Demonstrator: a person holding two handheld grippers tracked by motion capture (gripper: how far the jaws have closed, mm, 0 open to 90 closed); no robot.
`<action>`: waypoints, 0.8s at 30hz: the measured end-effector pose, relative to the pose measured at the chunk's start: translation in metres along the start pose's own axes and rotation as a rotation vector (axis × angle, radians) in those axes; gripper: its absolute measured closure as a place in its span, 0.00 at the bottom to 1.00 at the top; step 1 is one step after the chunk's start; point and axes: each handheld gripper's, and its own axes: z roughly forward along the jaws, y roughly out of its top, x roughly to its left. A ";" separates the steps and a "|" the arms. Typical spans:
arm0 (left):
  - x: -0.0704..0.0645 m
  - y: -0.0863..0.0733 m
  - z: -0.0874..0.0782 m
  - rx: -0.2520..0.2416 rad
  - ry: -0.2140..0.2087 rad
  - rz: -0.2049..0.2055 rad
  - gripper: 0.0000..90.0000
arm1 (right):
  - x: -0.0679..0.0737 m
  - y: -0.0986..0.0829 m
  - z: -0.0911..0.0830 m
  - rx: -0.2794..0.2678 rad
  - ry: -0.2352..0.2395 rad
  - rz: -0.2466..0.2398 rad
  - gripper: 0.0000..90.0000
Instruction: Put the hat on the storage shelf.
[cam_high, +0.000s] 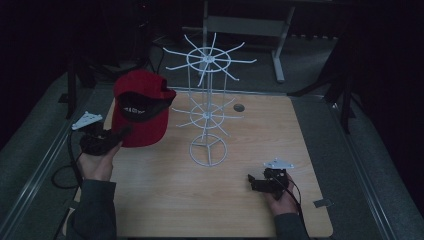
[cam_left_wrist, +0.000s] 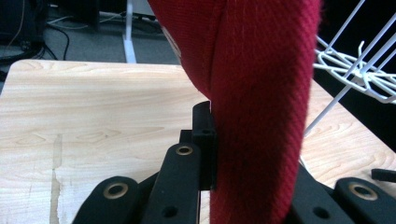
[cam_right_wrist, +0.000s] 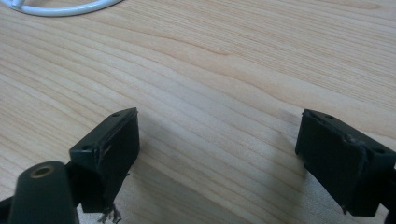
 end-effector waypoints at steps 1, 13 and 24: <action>0.000 0.001 0.000 -0.002 0.000 -0.001 0.94 | 0.000 0.000 0.000 0.000 0.000 0.000 0.15; -0.003 0.015 -0.005 -0.029 0.002 0.011 0.94 | 0.000 0.000 0.000 0.000 0.000 -0.001 0.15; -0.006 0.023 -0.007 -0.045 0.000 0.010 0.94 | 0.000 0.000 0.000 0.000 0.000 -0.001 0.15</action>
